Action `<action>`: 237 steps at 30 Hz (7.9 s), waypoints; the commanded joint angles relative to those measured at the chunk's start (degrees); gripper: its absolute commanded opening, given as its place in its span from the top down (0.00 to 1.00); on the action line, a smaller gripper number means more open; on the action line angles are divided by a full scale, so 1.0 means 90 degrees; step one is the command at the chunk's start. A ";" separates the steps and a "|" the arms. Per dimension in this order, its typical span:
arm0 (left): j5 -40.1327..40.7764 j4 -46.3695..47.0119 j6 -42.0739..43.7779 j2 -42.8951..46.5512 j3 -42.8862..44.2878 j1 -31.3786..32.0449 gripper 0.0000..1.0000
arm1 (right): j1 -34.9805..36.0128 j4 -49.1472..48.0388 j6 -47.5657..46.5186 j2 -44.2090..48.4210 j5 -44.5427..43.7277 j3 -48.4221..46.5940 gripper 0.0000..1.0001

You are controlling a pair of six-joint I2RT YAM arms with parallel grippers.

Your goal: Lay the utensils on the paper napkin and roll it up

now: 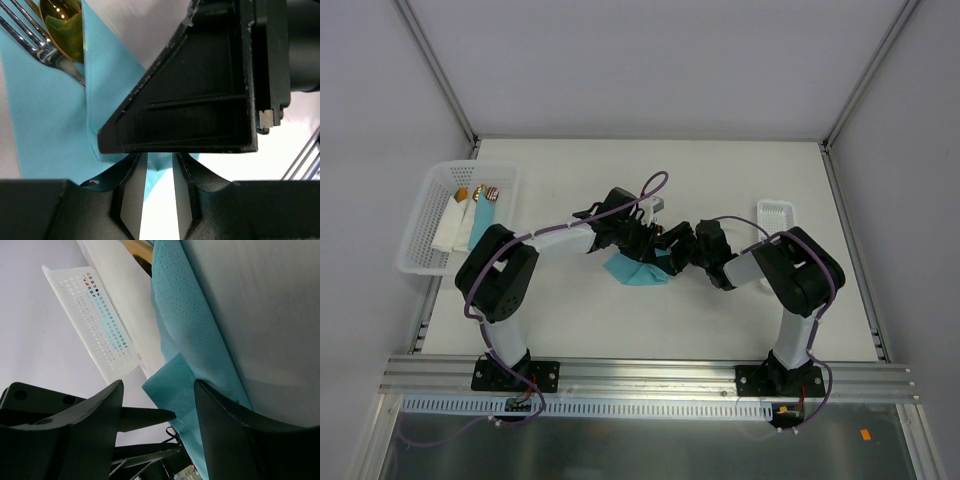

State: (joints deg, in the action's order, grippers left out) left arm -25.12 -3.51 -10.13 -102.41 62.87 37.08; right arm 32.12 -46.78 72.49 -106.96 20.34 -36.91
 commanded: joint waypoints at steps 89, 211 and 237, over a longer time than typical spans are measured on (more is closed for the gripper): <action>-0.0567 -0.0782 0.0149 -0.0420 -0.0091 -0.0516 0.77 | -0.0678 0.2454 -0.3172 0.0419 0.1305 0.0390 0.87; -0.2160 0.2568 -0.3660 -0.2752 0.1159 -0.0204 0.93 | -0.0395 0.5481 -0.4021 0.0175 0.0475 -0.0929 1.00; -0.1779 0.1093 -0.2693 -0.3211 0.1530 -0.0165 0.93 | -0.0385 0.6156 -0.4607 0.1944 0.0474 -0.1856 0.94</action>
State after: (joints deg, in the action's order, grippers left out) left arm -45.98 11.60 -39.16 -128.33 76.84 34.96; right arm 28.38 10.79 31.07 -87.26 24.69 -51.11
